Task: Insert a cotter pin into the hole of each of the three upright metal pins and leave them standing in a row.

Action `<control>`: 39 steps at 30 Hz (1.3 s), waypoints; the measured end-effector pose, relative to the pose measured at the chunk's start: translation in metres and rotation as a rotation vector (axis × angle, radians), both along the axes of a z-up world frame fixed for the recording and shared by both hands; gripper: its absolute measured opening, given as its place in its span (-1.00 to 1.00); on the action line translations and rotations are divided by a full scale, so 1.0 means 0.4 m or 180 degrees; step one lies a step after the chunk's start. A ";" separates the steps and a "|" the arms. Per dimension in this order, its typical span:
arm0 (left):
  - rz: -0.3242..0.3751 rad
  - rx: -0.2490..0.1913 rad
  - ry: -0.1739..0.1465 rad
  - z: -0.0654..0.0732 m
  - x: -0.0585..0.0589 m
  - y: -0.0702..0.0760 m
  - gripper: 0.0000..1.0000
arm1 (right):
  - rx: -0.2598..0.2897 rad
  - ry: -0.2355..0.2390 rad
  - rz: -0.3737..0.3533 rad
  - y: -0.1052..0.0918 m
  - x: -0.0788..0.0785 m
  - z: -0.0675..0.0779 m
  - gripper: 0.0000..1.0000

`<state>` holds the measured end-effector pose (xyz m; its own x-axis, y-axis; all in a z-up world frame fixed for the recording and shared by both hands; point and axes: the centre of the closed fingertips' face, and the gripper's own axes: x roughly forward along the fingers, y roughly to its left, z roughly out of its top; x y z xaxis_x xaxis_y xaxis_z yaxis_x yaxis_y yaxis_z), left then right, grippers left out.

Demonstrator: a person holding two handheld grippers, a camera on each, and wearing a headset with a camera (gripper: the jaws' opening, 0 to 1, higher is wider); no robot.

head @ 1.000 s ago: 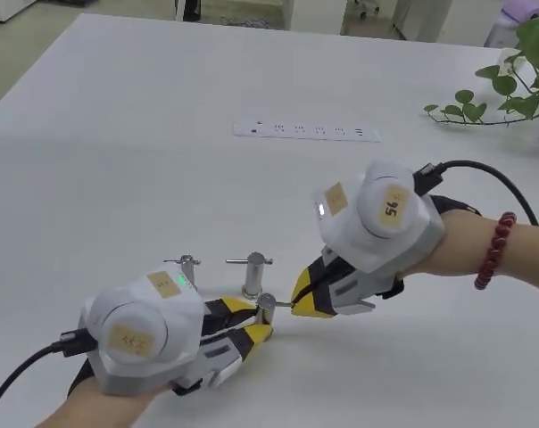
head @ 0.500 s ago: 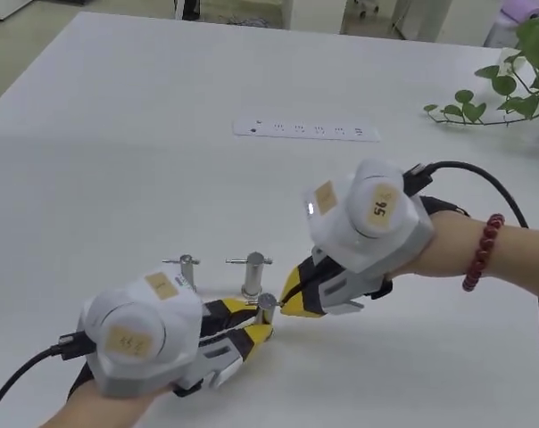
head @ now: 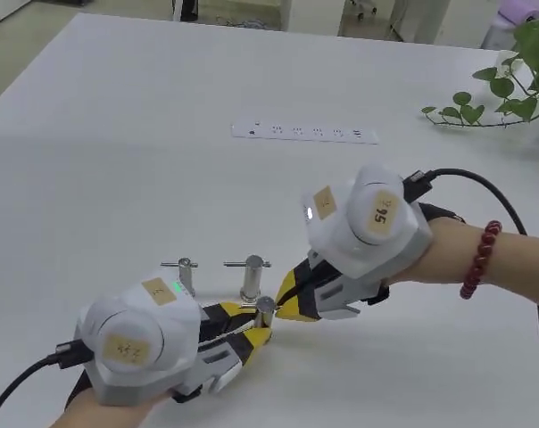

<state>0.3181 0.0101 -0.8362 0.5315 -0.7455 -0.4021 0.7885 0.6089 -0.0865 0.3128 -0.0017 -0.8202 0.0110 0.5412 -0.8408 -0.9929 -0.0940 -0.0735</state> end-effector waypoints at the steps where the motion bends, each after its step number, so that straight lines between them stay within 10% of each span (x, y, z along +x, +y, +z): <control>1: 0.0004 -0.0002 -0.0002 0.000 0.000 0.000 -0.78 | -0.0005 -0.0004 -0.0011 0.000 0.001 -0.001 -0.83; 39: 0.0064 -0.0060 0.0054 -0.004 0.001 0.000 -0.77 | 0.0073 0.0007 -0.0120 0.009 0.005 0.011 -0.90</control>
